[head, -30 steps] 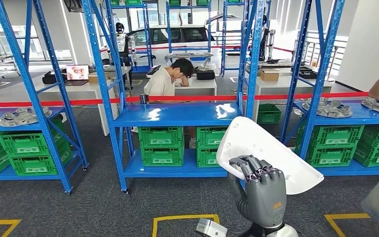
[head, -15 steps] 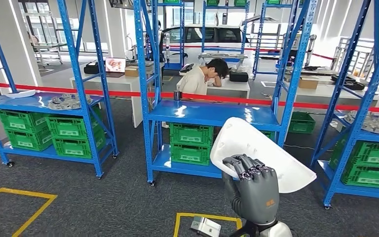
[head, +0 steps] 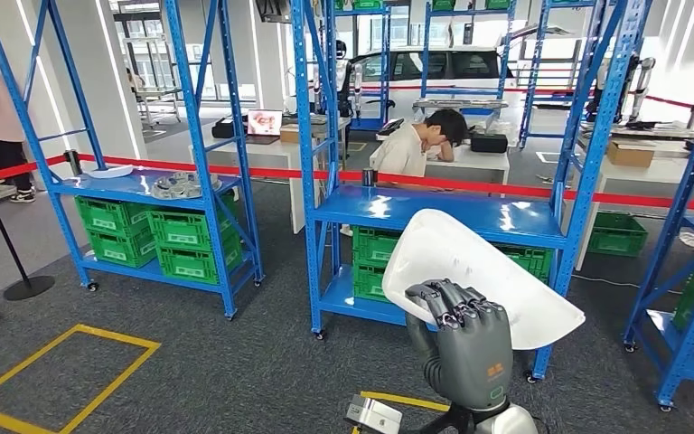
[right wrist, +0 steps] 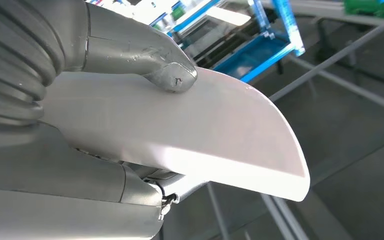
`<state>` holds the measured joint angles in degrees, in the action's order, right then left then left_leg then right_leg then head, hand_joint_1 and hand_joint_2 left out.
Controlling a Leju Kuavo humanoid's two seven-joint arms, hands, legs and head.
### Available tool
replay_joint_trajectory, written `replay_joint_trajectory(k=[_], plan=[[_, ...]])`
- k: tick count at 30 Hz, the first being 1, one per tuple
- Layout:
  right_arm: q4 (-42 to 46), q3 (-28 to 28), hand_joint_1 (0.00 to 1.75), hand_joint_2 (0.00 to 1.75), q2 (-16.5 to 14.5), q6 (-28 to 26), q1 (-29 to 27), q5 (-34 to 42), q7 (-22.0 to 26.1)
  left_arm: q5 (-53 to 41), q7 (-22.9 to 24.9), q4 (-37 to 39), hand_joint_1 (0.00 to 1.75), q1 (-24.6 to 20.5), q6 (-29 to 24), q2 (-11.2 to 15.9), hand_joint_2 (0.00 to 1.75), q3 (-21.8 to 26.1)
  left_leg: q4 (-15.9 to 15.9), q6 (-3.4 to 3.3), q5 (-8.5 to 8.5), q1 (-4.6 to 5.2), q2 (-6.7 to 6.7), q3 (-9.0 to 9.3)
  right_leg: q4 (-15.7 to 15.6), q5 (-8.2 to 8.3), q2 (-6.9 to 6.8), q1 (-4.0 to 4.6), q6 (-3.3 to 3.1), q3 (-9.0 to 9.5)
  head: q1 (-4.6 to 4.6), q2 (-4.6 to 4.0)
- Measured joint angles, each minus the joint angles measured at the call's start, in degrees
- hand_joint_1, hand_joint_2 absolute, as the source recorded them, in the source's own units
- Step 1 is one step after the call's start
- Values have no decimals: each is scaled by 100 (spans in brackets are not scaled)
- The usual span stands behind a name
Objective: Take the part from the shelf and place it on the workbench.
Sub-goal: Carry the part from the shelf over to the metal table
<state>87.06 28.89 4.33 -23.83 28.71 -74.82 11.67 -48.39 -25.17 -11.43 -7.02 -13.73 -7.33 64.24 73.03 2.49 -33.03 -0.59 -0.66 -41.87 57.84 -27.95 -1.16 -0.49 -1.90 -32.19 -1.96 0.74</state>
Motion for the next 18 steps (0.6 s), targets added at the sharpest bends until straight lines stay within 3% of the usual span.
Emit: replay_joint_trajectory(k=[1, 2, 4, 6, 7, 9, 10, 12, 13, 15, 16, 17, 18], plan=[[0, 3, 175, 175, 0, 24, -1, 5, -4, 1, 12, 1, 0, 4, 9, 1, 175, 0, 139, 21, -19, -16, 16, -48, 2, -2, -60, 0, 1, -3, 1, 0], [0, 5, 175, 175, 0, 53, 2, 11, -11, -8, 30, 1, 0, 8, 27, 1, 175, 0, 51, 38, 69, -33, 36, 18, 5, -4, -117, -3, 7, -4, 1, 0], [1, 8, 175, 175, 0, 98, 14, 28, -27, -48, 61, 4, 0, 12, 67, -6, 175, 0, -653, 58, 380, -58, 175, 411, 26, -22, -220, -7, 41, -1, 1, 0], [7, 14, 175, 175, 7, 137, 20, 35, -54, -97, 81, 10, 0, 15, 103, -26, 175, 0, -1276, 5, 561, -40, 312, 744, 73, -55, -303, 15, 114, -12, 6, 0], [12, 29, 175, 175, 11, 171, 16, 31, -79, -136, 101, 15, 0, 30, 116, -38, 175, 0, -1391, -38, 570, -24, 337, 796, 88, -64, -337, 30, 150, -18, 10, 0], [30, 75, 175, 175, 18, 275, -5, 22, -138, -239, 166, 21, 0, 89, 126, -53, 175, -7, -1397, -139, 584, -3, 245, 781, 87, -67, -400, 28, 217, -17, 19, 0], [39, 97, 175, 175, 25, 320, -14, 21, -160, -291, 204, 24, 0, 123, 128, -61, 175, -13, -1409, -178, 599, -2, 204, 779, 113, -95, -370, 14, 248, -20, 18, 0], [53, 131, 175, 175, 46, 389, -34, 23, -182, -367, 270, 28, 0, 160, 130, -75, 175, -25, -1435, -259, 630, -12, 122, 776, 425, -305, -170, -14, 298, -150, 20, 0], [54, 153, 175, 175, 62, 407, -56, 23, -186, -383, 291, 28, 0, 165, 130, -81, 175, -28, -1439, -286, 639, -11, 78, 768, 757, -479, -43, -20, 308, -302, 21, 0], [51, 217, 175, 175, 93, 408, -122, 25, -176, -404, 316, 29, 0, 173, 130, -84, 175, -32, -1432, -317, 648, 3, -31, 749, 1508, -777, 67, -14, 304, -679, 23, 0], [46, 248, 175, 175, 103, 392, -149, 36, -165, -417, 320, 30, 0, 182, 129, -86, 175, -38, -1424, -320, 650, 11, -93, 740, 1712, -803, 81, -10, 294, -795, 24, 0], [41, 273, 175, 175, 108, 368, -160, 55, -148, -431, 321, 30, 0, 192, 127, -87, 175, -46, -1413, -321, 651, 17, -155, 733, 1698, -717, 90, -8, 277, -806, 25, 0], [33, 293, 175, 175, 109, 342, -152, 79, -133, -440, 314, 30, 0, 198, 126, -86, 175, -55, -1400, -320, 652, 19, -215, 730, 1461, -537, 110, -6, 255, -703, 25, 0]])
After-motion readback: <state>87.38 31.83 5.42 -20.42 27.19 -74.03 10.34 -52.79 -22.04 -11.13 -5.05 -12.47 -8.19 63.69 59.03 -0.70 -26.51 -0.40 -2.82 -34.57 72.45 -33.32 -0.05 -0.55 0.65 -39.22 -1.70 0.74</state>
